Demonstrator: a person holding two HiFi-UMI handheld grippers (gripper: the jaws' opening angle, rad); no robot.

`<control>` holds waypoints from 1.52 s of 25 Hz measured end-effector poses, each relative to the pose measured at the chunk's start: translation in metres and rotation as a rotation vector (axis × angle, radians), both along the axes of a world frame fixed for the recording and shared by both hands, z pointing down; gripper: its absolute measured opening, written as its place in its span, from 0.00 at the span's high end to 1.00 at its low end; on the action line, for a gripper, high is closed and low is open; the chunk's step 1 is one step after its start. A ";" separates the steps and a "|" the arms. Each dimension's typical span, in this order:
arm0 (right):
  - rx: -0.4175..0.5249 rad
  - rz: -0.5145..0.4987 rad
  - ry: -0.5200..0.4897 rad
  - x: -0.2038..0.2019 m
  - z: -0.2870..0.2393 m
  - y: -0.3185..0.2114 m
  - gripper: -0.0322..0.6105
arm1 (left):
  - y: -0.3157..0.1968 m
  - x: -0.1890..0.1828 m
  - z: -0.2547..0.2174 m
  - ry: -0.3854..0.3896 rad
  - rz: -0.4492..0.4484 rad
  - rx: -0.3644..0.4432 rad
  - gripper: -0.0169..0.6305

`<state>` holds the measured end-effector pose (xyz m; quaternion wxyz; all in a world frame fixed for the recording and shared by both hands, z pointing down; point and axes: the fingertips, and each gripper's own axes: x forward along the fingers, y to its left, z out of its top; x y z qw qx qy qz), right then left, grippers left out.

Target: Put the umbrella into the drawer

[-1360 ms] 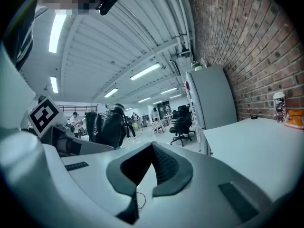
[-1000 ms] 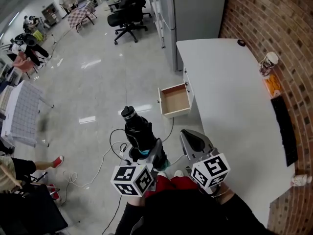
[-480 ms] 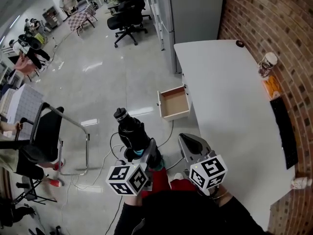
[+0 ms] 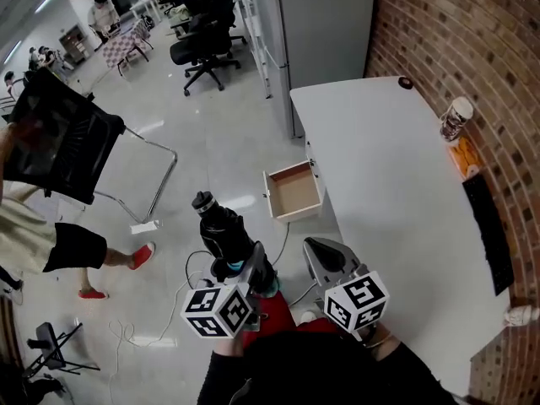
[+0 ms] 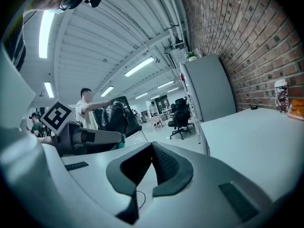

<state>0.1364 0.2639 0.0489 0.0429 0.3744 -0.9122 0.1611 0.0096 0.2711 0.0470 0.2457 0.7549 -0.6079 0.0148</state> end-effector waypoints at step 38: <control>-0.053 0.244 0.207 -0.153 0.038 -0.204 0.95 | -0.208 -0.185 0.073 0.164 0.146 -0.159 0.54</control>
